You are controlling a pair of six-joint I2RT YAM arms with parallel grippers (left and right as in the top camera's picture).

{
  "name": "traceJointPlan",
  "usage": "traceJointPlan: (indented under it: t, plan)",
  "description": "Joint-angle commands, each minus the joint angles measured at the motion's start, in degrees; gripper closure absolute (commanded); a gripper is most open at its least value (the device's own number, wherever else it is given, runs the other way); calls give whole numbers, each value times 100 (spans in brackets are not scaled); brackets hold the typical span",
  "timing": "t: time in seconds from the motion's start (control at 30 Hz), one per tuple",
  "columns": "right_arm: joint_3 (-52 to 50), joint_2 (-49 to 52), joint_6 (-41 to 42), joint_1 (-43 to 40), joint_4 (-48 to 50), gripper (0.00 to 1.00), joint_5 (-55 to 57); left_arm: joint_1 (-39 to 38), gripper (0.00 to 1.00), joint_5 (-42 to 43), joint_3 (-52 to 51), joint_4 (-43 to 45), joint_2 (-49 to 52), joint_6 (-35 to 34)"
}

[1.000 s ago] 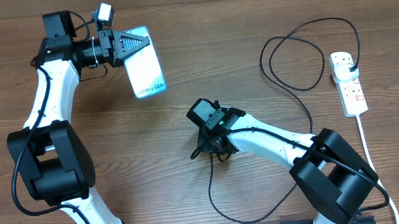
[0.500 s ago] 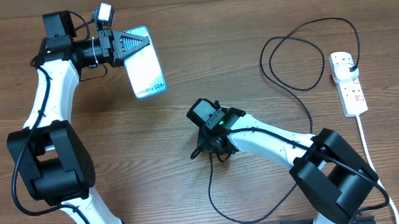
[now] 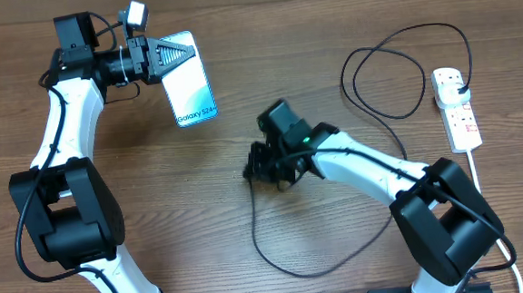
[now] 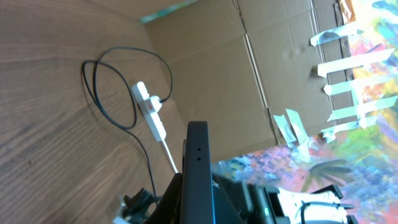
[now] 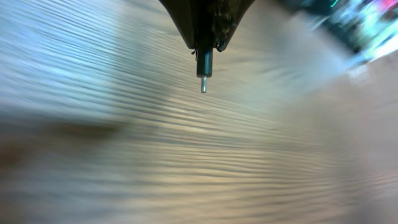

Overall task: Plug charger to phone and switch on socket
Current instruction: 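Carry the connector toward the phone's bottom port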

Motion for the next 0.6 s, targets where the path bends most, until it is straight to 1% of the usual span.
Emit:
traceJointPlan:
  t: [0.0,0.17,0.2,0.4,0.57]
  plan:
    - [173,17,-210,-291,509,96,-1840,79,96,264,133,299,-195,-439]
    - [173,17,-61,-575,1423,96,-2850,146,96,260,133,1075,-195,-1268]
    - [173,17,-28,-612,1628,96,-3016,157,96,254,133,1294,-195,-1534]
    - [173,17,136,-634,2643,96,-3547,170,96,122,133,2074,-195,-2455]
    - [173,17,409,-634,3333,96,-3602,170,96,-37,133,2308,-195,-2935]
